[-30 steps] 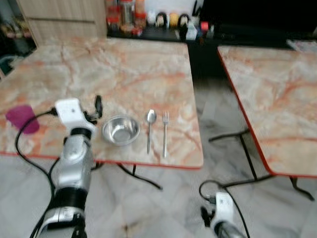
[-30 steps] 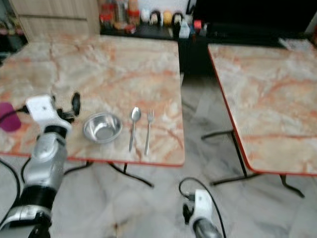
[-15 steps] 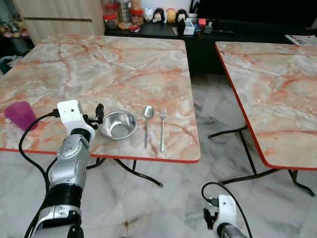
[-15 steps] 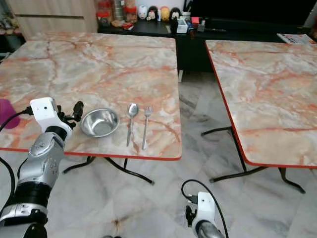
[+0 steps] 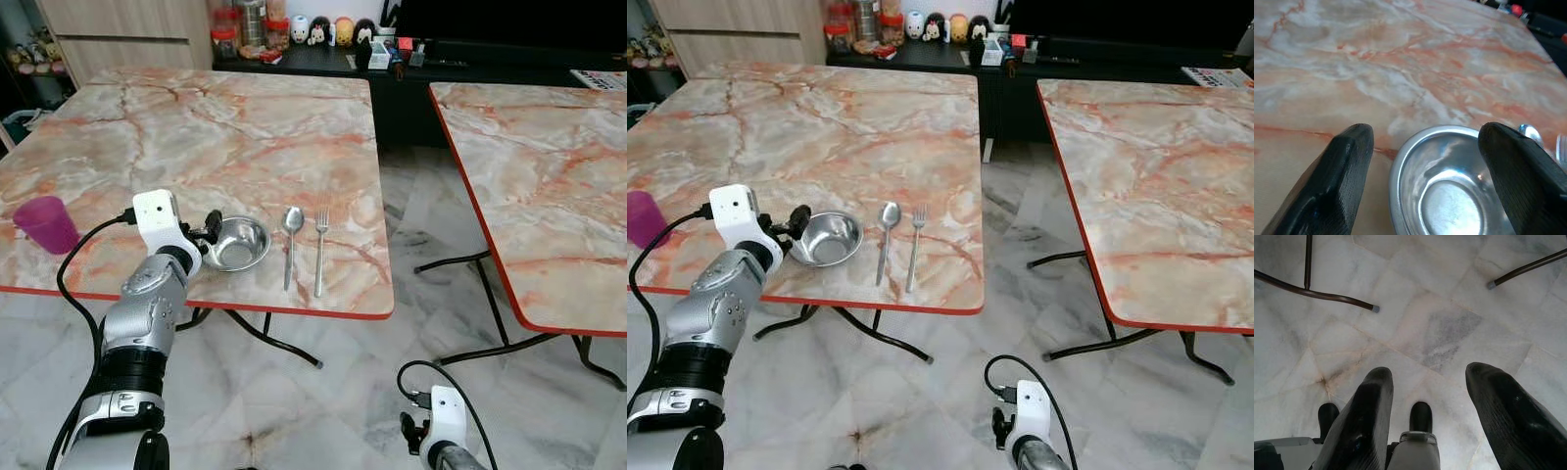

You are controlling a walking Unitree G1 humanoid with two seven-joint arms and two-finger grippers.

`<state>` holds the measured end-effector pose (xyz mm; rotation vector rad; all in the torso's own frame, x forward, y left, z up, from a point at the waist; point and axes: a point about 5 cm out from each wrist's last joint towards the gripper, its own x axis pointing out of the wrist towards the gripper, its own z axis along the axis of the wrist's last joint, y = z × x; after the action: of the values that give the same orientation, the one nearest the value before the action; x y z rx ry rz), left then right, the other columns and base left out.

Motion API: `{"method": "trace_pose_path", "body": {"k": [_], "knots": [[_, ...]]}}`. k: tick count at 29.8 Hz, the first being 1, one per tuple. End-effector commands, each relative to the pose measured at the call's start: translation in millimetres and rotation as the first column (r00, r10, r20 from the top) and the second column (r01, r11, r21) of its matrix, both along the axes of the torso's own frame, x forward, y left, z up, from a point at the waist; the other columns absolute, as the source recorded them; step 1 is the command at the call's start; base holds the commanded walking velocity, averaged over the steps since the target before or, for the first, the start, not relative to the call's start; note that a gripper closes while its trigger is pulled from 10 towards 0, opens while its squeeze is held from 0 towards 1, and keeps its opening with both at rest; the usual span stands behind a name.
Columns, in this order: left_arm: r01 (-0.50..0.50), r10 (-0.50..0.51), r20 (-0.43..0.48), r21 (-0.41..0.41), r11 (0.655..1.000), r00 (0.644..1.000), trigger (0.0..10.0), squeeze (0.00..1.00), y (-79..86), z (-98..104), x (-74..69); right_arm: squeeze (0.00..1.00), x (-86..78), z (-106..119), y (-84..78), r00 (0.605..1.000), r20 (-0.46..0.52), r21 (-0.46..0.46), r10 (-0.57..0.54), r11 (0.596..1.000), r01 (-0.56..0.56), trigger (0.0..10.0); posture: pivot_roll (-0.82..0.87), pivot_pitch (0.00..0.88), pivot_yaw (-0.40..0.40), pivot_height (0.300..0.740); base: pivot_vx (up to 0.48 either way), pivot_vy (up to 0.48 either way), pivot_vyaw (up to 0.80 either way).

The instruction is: Setting the table

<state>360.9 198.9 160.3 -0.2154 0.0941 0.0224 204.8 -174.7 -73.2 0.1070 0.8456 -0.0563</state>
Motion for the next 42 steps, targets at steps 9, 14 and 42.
{"method": "trace_pose_path", "body": {"k": [9,14,42], "knots": [[-0.027,0.030,-0.078,0.040,0.999,0.996,10.0,0.00,1.3,-8,2.0,0.00,-1.1,-1,0.1,1.000,-0.004,0.019,-0.018,1.000,0.018,10.0,0.09,0.099,-0.022,0.740,0.000,0.000,0.00],[-0.027,0.030,-0.110,0.024,0.999,0.994,10.0,0.00,0.9,-13,1.8,0.00,-2.4,-1,-2.3,1.000,-0.007,0.017,-0.025,1.000,0.025,10.0,0.09,0.109,-0.024,0.740,0.000,0.000,0.00],[0.016,-0.020,-0.203,-0.025,1.000,0.979,0.0,0.00,-3.2,-28,1.7,0.00,-4.0,-2,-1.0,0.999,-0.012,0.028,-0.035,0.999,0.035,10.0,0.09,0.112,-0.016,0.740,0.000,0.000,0.00]]}}
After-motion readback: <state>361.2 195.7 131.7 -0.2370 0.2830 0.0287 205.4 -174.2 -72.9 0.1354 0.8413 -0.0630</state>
